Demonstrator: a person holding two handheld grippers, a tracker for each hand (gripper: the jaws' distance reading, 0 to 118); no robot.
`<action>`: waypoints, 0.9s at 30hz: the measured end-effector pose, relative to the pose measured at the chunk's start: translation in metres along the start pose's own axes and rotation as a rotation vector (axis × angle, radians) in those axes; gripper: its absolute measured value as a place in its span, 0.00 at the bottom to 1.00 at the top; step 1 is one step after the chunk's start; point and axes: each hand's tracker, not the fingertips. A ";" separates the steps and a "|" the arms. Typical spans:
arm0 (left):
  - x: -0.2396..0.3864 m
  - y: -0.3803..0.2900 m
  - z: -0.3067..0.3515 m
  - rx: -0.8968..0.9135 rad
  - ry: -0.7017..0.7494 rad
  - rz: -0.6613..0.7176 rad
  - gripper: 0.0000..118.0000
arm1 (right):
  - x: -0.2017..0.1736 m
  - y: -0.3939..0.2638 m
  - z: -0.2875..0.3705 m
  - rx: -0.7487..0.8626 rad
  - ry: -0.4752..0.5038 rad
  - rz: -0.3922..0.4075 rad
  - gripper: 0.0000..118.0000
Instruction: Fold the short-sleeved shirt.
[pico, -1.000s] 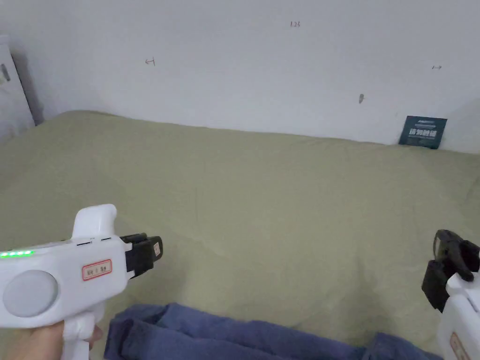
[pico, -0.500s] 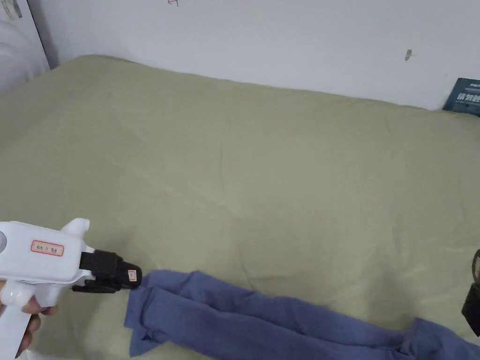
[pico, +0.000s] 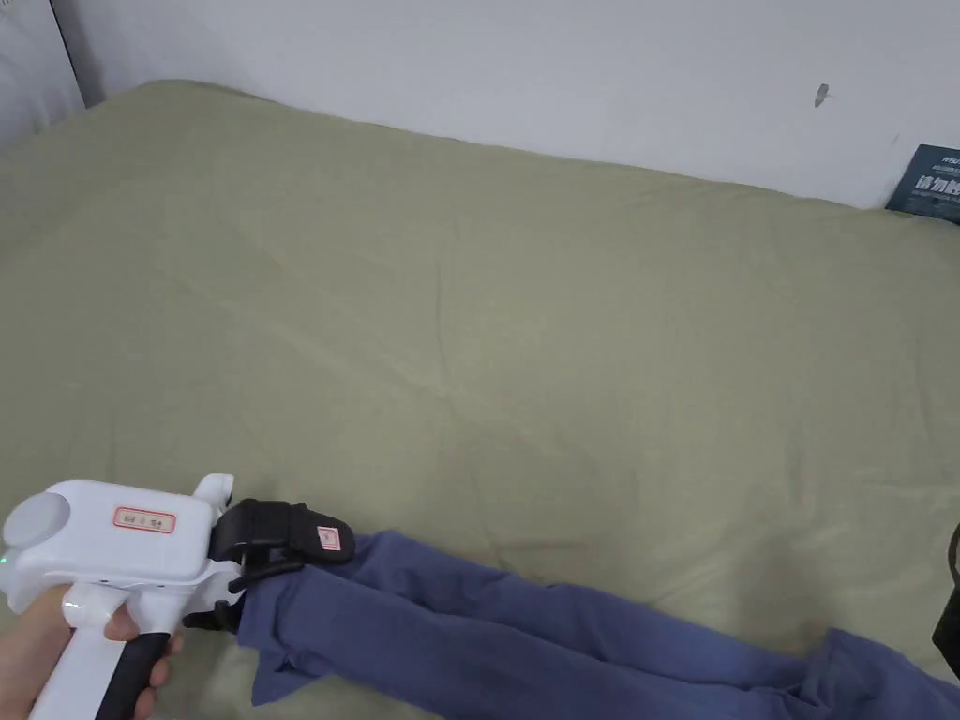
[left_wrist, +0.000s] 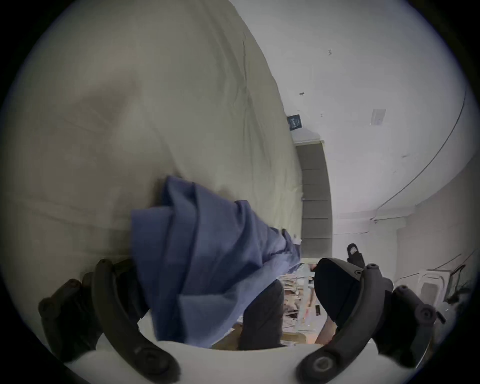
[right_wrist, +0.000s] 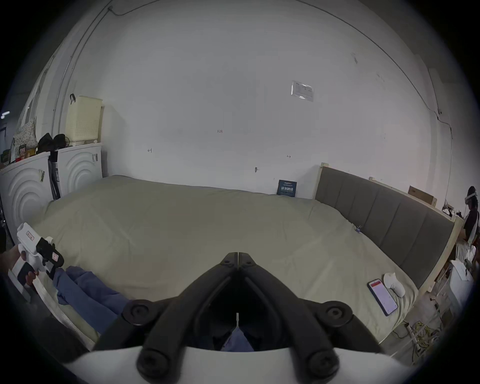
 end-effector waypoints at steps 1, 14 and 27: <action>0.002 -0.003 -0.005 -0.005 0.019 -0.013 0.98 | 0.000 0.000 0.000 -0.001 0.000 -0.002 0.01; 0.039 -0.015 0.035 0.078 0.168 -0.074 0.05 | 0.017 0.009 0.022 0.046 0.029 -0.037 0.01; 0.135 -0.051 0.034 0.154 0.439 -0.286 0.05 | 0.045 0.007 0.041 0.088 0.011 -0.100 0.01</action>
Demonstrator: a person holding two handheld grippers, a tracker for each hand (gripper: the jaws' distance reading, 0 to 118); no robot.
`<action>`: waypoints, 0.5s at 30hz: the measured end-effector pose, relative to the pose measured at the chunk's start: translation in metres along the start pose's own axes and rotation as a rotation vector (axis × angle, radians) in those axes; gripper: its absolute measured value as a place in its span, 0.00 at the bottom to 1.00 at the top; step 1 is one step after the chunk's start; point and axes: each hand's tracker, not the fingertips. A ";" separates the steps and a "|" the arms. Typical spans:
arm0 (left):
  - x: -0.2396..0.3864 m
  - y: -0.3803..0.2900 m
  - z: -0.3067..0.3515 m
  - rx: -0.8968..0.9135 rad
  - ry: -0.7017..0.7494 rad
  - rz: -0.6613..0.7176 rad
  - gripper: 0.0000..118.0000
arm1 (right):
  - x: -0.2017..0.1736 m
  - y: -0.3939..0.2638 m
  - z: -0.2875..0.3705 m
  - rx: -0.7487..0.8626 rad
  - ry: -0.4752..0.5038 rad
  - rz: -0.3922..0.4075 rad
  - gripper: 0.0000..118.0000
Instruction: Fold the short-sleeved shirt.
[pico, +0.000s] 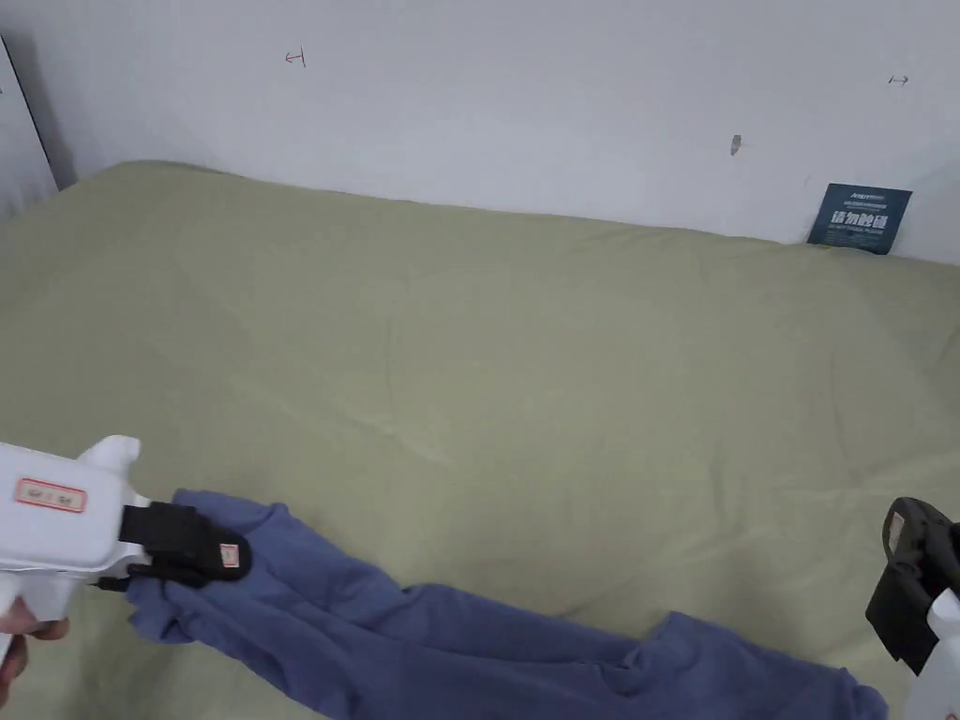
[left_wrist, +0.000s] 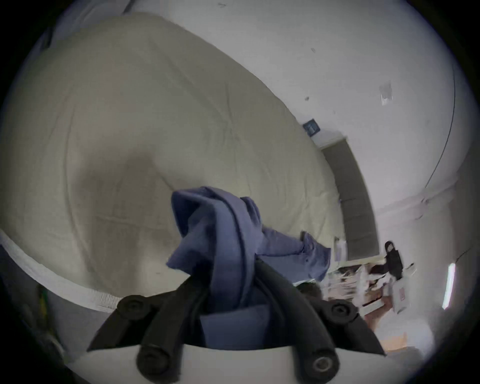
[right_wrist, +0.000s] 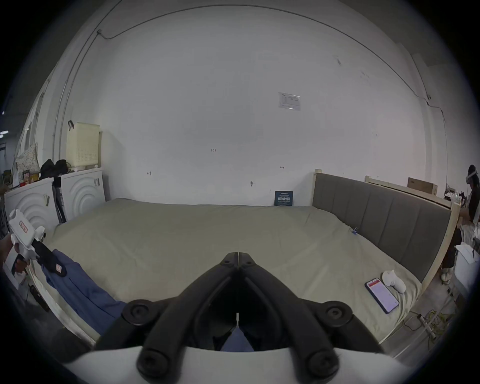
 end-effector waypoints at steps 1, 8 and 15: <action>0.015 -0.002 -0.004 -0.009 0.028 -0.045 0.05 | 0.002 -0.001 0.001 -0.004 -0.002 -0.004 0.01; 0.113 -0.028 -0.071 -0.090 0.161 -0.227 0.05 | 0.017 -0.005 0.008 -0.028 -0.007 -0.050 0.01; 0.162 -0.058 -0.170 -0.174 0.183 -0.321 0.09 | 0.033 -0.007 0.014 -0.040 -0.030 -0.056 0.01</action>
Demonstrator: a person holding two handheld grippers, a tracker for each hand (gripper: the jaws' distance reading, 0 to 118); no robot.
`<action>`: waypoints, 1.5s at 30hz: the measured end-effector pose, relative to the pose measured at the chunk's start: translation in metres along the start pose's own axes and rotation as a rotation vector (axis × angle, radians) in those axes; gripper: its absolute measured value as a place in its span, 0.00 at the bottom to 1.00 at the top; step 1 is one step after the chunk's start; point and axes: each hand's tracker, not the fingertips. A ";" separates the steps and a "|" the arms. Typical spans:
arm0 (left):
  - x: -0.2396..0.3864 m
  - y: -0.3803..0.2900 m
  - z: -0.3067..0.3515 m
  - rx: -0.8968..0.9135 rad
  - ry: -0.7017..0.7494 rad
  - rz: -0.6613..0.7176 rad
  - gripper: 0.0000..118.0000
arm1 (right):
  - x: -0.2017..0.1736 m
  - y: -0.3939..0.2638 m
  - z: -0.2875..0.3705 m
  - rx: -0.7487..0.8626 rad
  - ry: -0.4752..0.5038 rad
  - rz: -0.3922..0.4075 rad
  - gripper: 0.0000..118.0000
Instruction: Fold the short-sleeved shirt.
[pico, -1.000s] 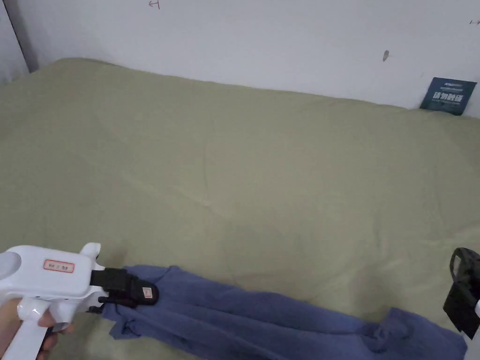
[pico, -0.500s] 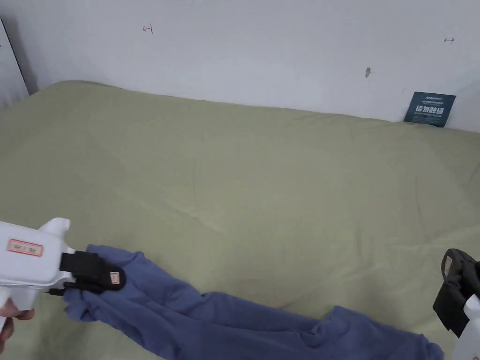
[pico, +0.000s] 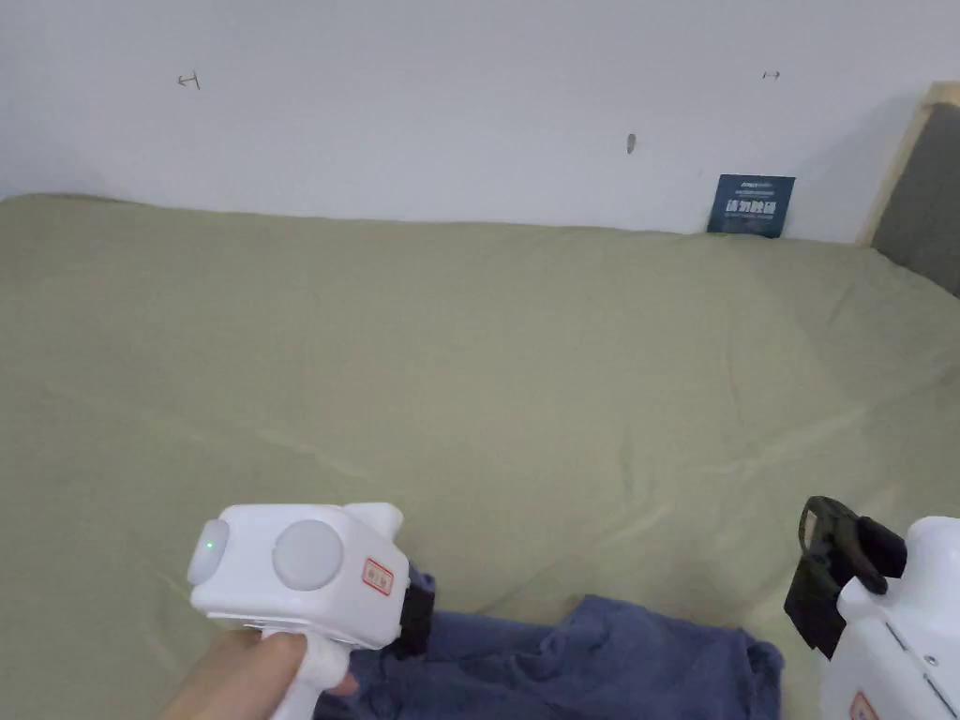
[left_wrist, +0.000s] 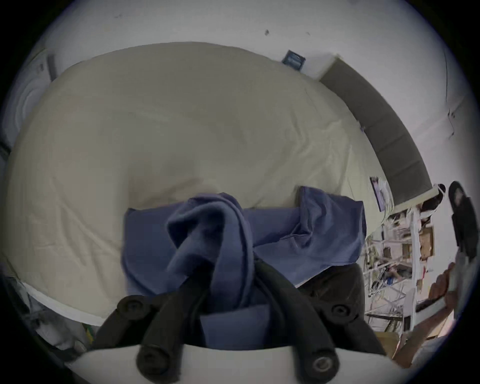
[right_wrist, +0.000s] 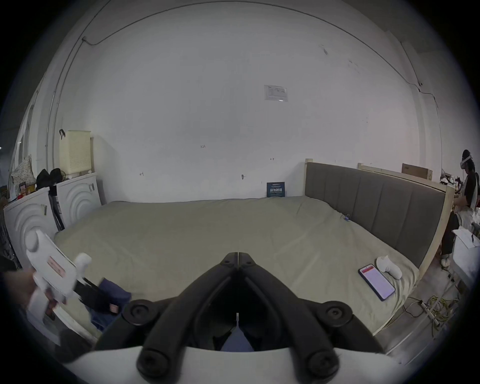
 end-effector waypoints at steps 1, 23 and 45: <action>0.006 0.001 -0.010 -0.005 -0.012 0.003 0.34 | 0.002 -0.001 0.000 -0.003 -0.007 -0.001 0.01; -0.047 -0.010 -0.032 -0.026 -0.346 0.228 0.00 | 0.002 -0.009 -0.009 -0.052 -0.001 -0.020 0.01; -0.136 -0.031 0.051 0.109 -0.316 0.202 0.00 | -0.020 -0.009 -0.018 -0.086 0.048 0.006 0.01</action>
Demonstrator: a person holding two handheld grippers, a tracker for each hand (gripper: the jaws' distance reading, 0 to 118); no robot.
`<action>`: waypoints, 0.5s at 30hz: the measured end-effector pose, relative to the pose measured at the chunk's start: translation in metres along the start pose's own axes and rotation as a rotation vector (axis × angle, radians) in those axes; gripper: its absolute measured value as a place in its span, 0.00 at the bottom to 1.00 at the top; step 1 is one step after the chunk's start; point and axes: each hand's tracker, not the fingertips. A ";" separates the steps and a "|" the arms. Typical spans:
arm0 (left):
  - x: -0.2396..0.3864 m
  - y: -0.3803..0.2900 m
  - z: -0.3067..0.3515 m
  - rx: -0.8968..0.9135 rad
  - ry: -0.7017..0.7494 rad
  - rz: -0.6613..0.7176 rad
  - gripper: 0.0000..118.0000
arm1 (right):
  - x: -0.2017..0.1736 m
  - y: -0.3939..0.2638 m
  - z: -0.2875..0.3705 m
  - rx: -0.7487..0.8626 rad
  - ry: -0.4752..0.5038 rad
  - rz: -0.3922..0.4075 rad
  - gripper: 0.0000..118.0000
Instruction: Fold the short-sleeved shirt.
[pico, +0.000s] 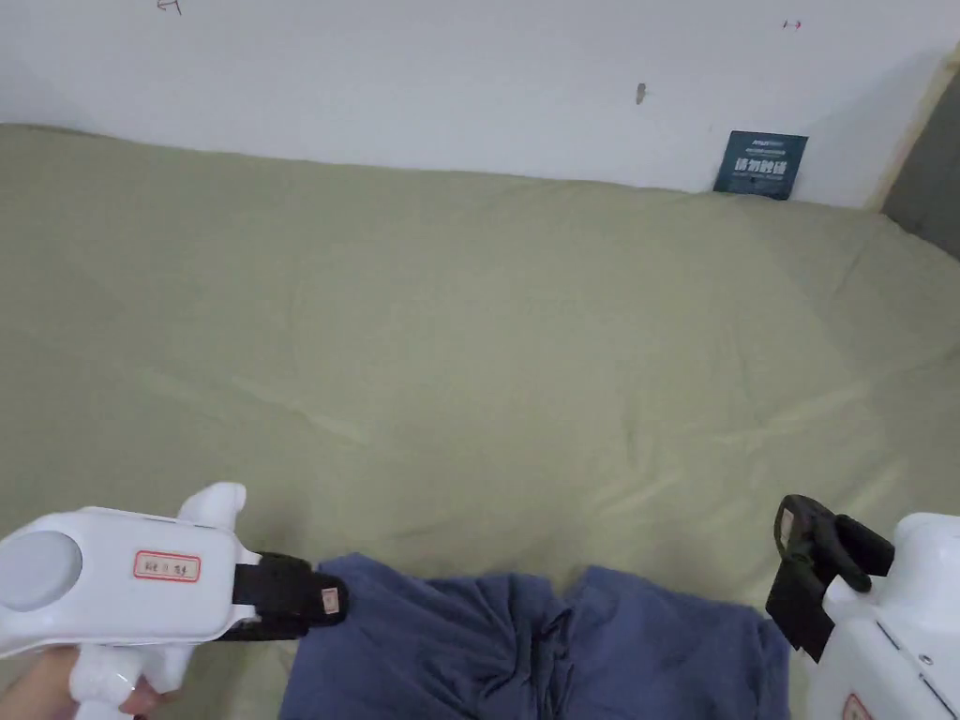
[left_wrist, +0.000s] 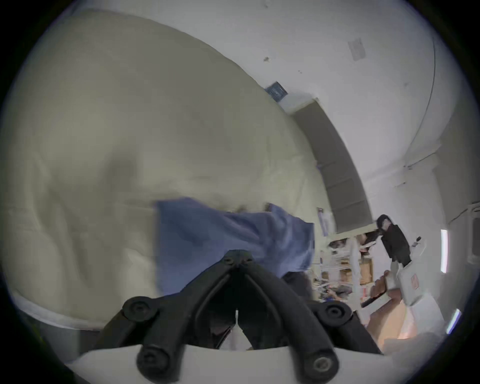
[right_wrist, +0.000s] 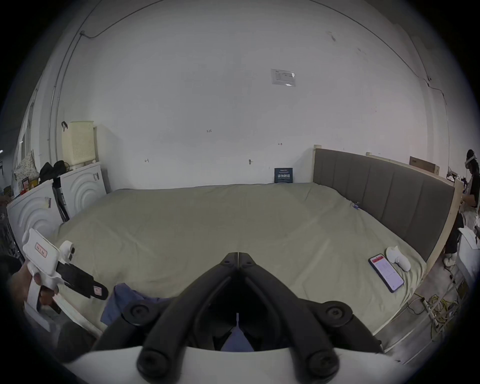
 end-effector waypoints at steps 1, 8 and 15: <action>-0.008 0.001 0.003 -0.023 0.019 0.023 0.00 | -0.002 0.000 0.000 0.001 0.005 0.001 0.01; -0.038 -0.005 -0.023 -0.089 -0.202 0.117 1.00 | -0.010 -0.003 0.001 -0.014 0.011 0.007 0.01; -0.043 -0.004 -0.079 -0.106 -0.324 0.231 0.73 | -0.010 -0.004 -0.001 -0.027 0.014 0.006 0.01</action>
